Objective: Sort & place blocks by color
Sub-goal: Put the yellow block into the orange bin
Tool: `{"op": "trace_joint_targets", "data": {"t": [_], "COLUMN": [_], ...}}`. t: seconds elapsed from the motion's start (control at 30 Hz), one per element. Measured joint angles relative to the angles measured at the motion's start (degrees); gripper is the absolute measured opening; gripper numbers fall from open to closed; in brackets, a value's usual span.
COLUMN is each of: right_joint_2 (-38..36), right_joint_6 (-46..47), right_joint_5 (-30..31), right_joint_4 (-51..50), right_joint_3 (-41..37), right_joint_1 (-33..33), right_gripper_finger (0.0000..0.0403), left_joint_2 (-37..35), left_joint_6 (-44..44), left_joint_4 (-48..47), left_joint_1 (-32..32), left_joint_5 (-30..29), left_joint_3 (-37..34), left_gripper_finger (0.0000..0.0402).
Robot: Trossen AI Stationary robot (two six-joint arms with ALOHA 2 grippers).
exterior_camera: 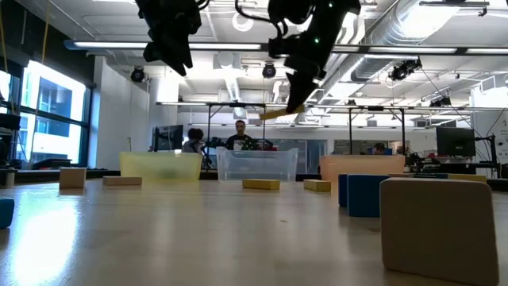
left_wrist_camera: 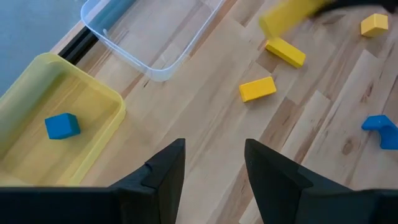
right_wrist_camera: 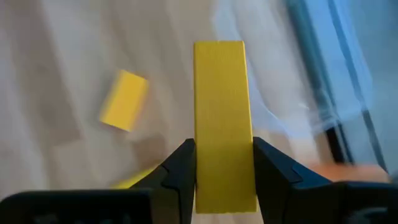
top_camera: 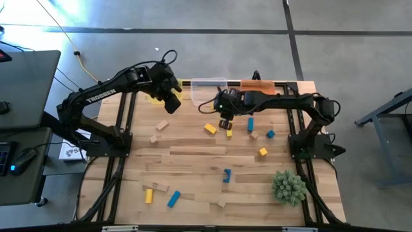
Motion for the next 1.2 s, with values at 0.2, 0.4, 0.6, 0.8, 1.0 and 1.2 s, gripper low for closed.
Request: {"op": "trace_joint_targets", "data": {"t": [0.2, 0.4, 0.6, 0.8, 1.0, 1.2], "right_joint_2": [0.00, 0.00, -0.53, -5.27, -11.26, -11.74], "right_joint_6": [0.08, 0.10, 0.10, 1.69, 2.96, 1.16], "right_joint_5": [0.93, 3.60, 4.36, 3.69, 2.82, -5.36], "right_joint_4": [-6.74, -13.14, -16.97, -12.33, -2.14, 8.04], "right_joint_3": [0.02, 0.02, -0.51, -7.73, -15.71, -20.18], "right_joint_1": [-5.23, -11.31, -17.46, -23.24, -28.31, -33.17], "right_gripper_finger": [0.0103, 0.0103, 0.0103, 0.0103, 0.0103, 0.0103], "left_joint_2": [0.00, 0.00, 0.00, 0.00, 0.00, 0.00], "left_joint_6": [0.00, 0.00, 0.00, 0.00, 0.00, -0.46], "left_joint_4": [0.00, 0.00, 0.00, 0.00, 0.04, 0.09], "left_joint_1": [0.00, 0.00, 0.00, 0.00, 0.00, -0.02], "left_joint_5": [0.00, 0.00, 0.00, 0.00, -0.21, -1.23], "left_joint_3": [0.00, 0.00, 0.00, 0.00, 0.00, 0.00], "left_gripper_finger": [0.0157, 0.0157, 0.0157, 0.0157, 0.0157, 0.0157]}}
